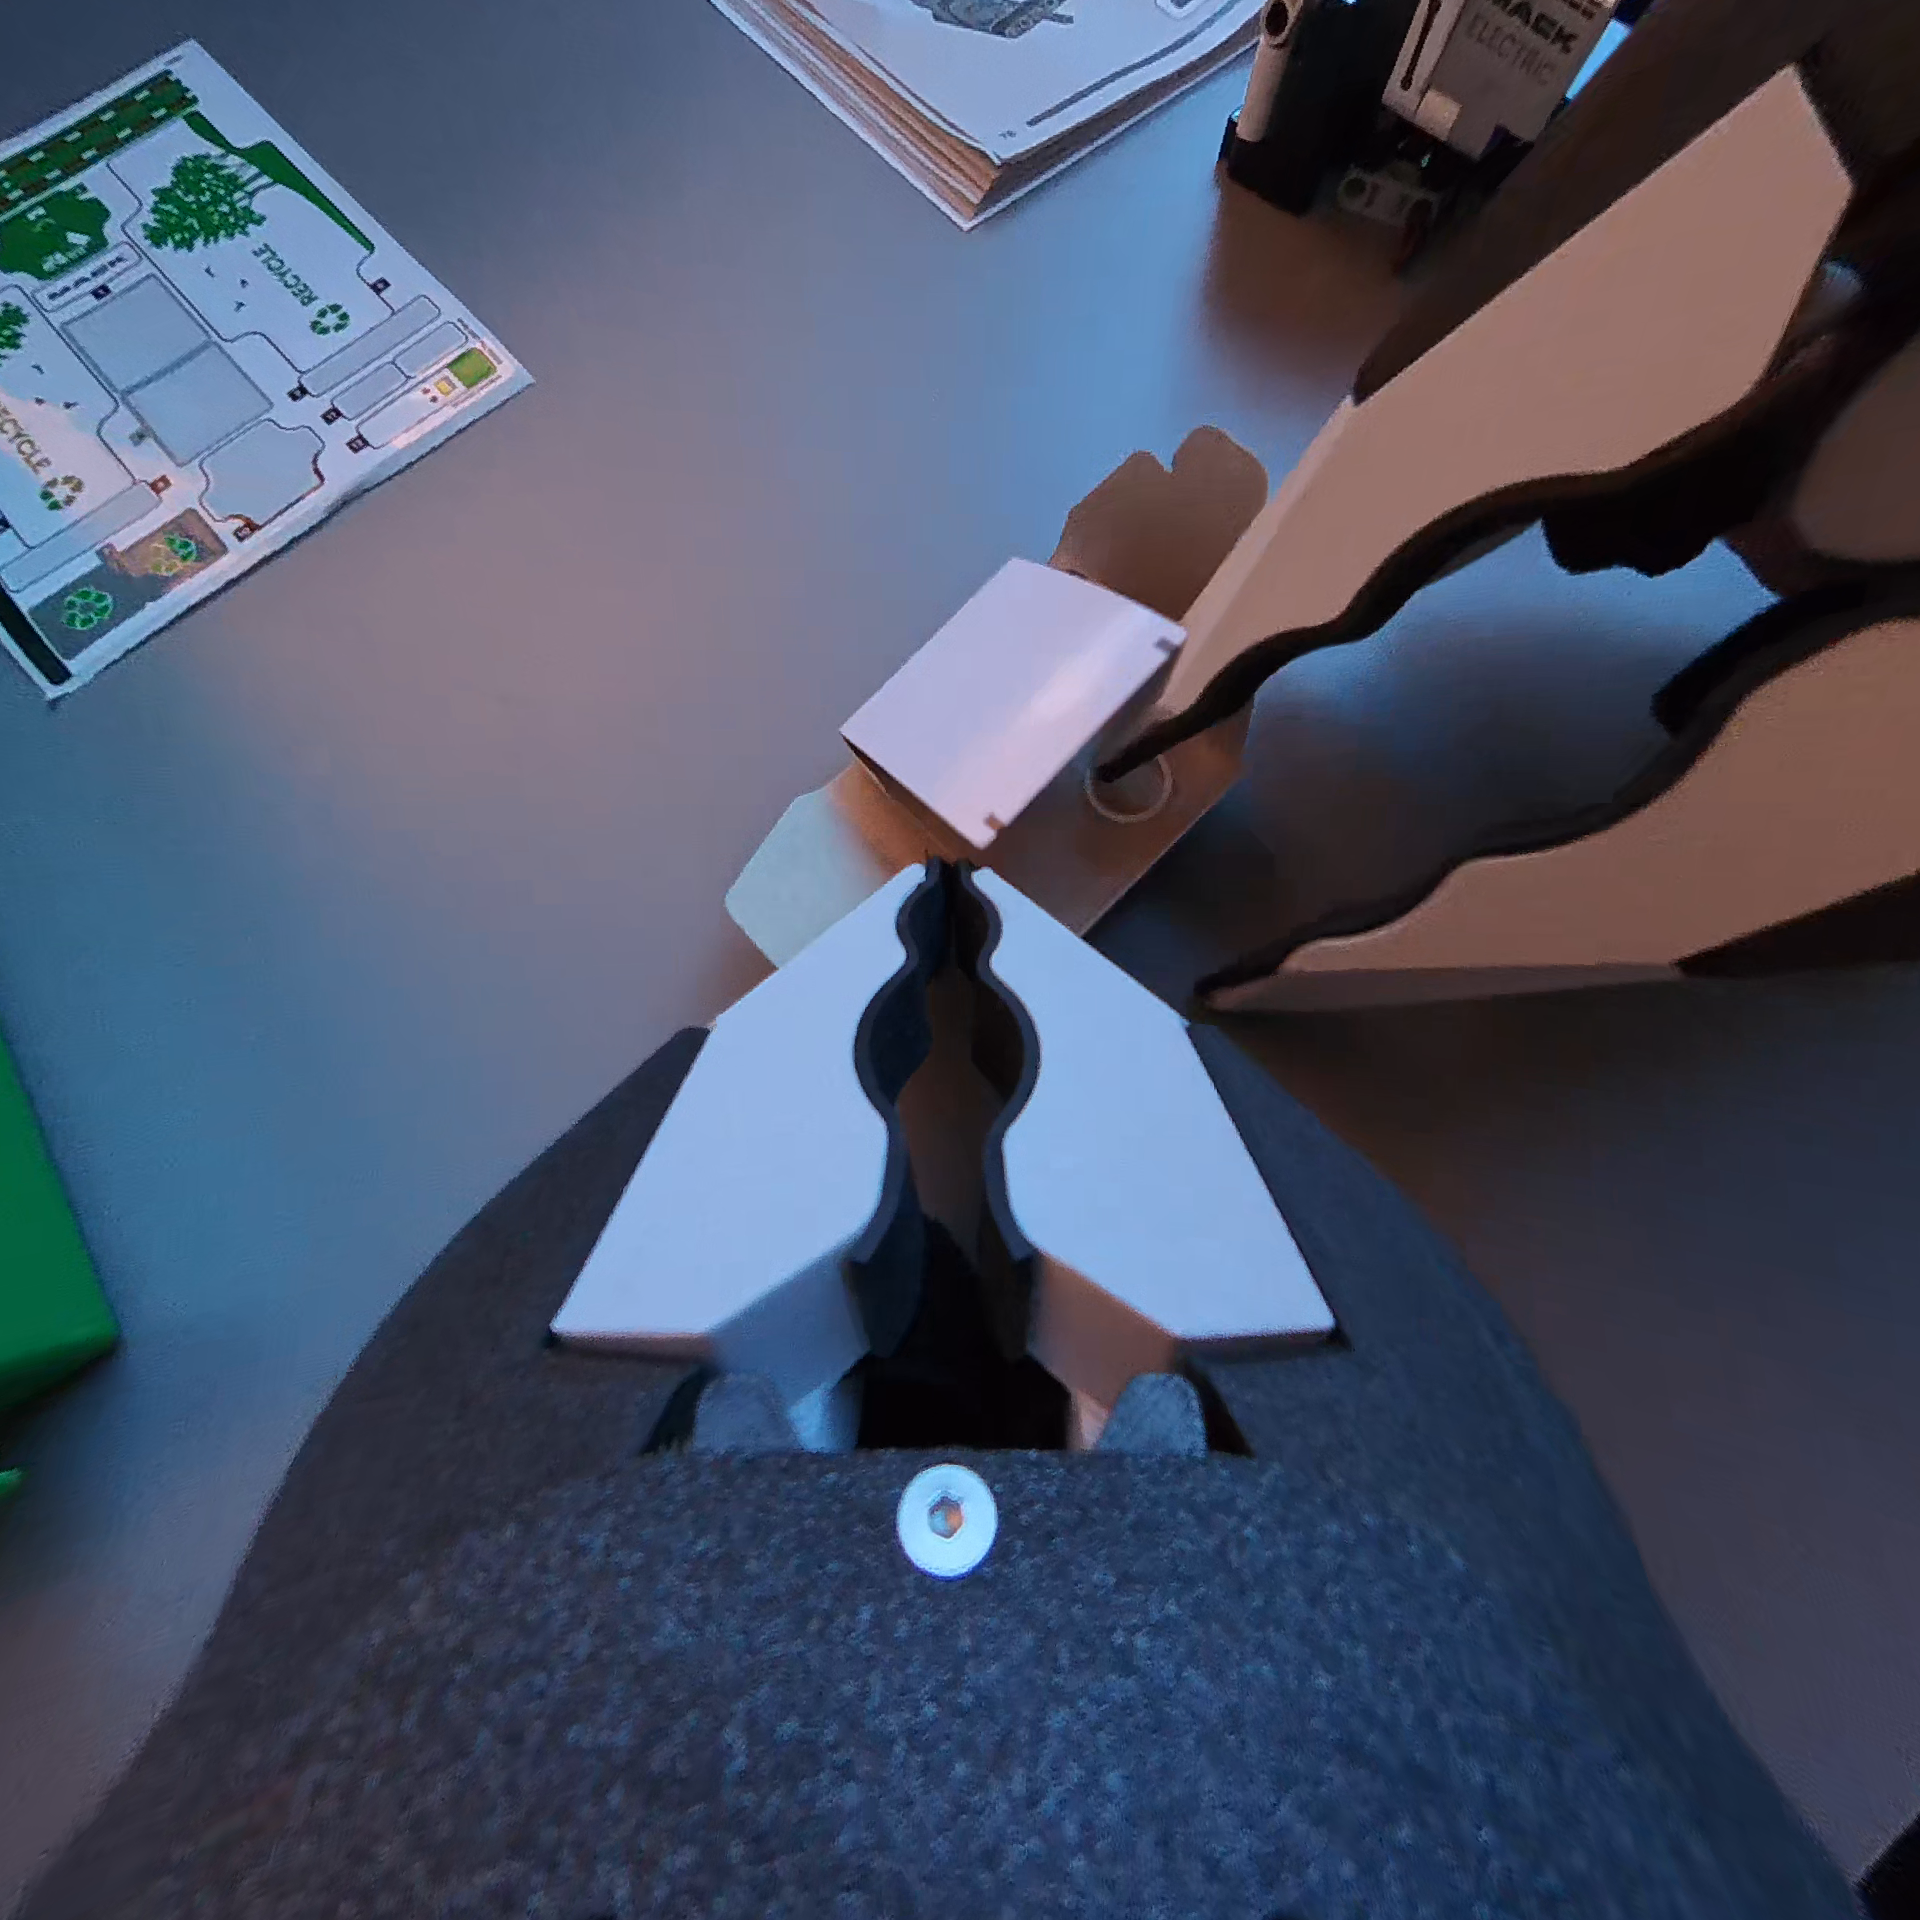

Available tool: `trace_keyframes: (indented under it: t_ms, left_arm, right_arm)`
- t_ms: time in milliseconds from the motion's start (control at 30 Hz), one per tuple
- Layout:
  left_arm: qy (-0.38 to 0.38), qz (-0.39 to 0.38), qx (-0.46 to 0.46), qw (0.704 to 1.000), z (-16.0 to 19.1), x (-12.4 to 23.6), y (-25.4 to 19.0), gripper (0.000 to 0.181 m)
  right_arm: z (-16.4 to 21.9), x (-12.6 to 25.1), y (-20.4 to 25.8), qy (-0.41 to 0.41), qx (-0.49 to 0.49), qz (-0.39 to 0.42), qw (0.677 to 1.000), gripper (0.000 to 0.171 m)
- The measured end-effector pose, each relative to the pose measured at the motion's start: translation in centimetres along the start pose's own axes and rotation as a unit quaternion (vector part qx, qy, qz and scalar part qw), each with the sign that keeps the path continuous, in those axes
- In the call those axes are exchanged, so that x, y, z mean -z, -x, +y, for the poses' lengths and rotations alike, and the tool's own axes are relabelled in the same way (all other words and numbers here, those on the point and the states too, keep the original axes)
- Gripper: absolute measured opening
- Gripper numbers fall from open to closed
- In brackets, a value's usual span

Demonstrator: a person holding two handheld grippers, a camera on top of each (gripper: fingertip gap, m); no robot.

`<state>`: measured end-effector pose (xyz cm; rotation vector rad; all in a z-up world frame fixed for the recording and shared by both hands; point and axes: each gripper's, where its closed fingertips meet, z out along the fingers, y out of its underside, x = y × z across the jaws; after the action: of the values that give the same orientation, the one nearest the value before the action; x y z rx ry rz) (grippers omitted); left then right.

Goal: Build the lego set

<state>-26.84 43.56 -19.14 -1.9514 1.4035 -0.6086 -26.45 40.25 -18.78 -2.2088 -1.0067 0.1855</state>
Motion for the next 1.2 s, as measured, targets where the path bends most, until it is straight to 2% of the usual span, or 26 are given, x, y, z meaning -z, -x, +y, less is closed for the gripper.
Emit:
trace_keyframes:
  t_ms: [33,67,100,167,267,367,433,500,600,667,767,800,867,900,967,1033,1200]
  left_arm:
    - [-0.001,0.003,0.003,1.000,0.0,0.0,0.0,0.000]
    - [-0.001,0.004,0.004,1.000,0.0,0.1,-0.1,0.000]
    - [-0.001,0.002,0.004,1.000,0.1,0.1,0.0,0.000]
    - [-0.008,-0.008,-0.001,1.000,0.1,0.6,0.2,0.000]
    - [-0.065,-0.042,-0.007,0.997,-1.0,3.1,0.9,0.004]
    - [-0.149,-0.065,0.036,0.986,-2.1,6.7,2.2,0.026]
    - [-0.202,-0.010,0.086,0.976,-2.7,8.1,1.6,0.052]
    - [-0.246,0.111,0.135,0.953,-3.8,9.1,-0.3,0.065]
    - [-0.353,0.266,0.183,0.878,-6.3,12.4,-1.6,0.058]
    - [-0.391,0.334,0.198,0.835,-7.2,14.1,-1.8,0.053]
    - [-0.404,0.362,0.195,0.817,-8.0,14.7,-2.0,0.041]
    - [-0.401,0.363,0.197,0.818,-8.1,14.6,-1.9,0.039]
    - [-0.401,0.347,0.209,0.822,-8.2,14.4,-0.9,0.023]
    - [-0.405,0.336,0.214,0.823,-8.1,14.5,-0.3,0.016]
    - [-0.407,0.331,0.213,0.825,-7.9,14.8,0.2,0.006]
    - [-0.389,0.321,0.201,0.840,-7.9,14.4,-0.1,0.005]
    - [-0.326,0.251,0.203,0.888,-8.1,11.9,1.1,0.005]
  right_arm:
    - [0.1,0.0,-0.2,0.003,-0.001,0.004,1.000,0.038]
    - [0.2,0.0,-0.2,0.008,0.001,0.004,1.000,0.025]
    - [0.4,0.0,-0.1,0.015,0.003,-0.001,1.000,0.004]
    - [0.4,0.0,-0.1,0.011,0.007,0.002,1.000,0.002]
    - [-0.1,0.5,-0.6,-0.006,0.020,0.017,1.000,0.000]
    - [-2.9,2.3,-0.1,-0.108,-0.031,-0.028,0.993,0.000]
    - [-6.1,4.8,0.9,-0.210,-0.132,-0.122,0.961,0.000]
    - [-9.0,7.5,1.4,-0.287,-0.229,-0.224,0.903,0.000]
    - [-11.1,10.0,2.9,-0.319,-0.308,-0.374,0.814,0.000]
    - [-11.7,11.0,3.2,-0.333,-0.336,-0.428,0.770,0.000]
    - [-12.0,11.8,3.4,-0.347,-0.356,-0.469,0.730,0.000]
    - [-12.0,11.8,3.2,-0.350,-0.359,-0.464,0.731,0.000]
    - [-11.9,11.7,2.5,-0.357,-0.354,-0.436,0.746,0.000]
    - [-11.6,11.4,1.9,-0.357,-0.351,-0.410,0.762,0.000]
    - [-10.6,10.4,0.6,-0.341,-0.334,-0.333,0.813,0.000]
    - [-9.7,9.7,-0.3,-0.325,-0.295,-0.261,0.860,0.001]
    - [-6.7,8.0,-3.0,-0.241,-0.248,-0.091,0.934,0.010]
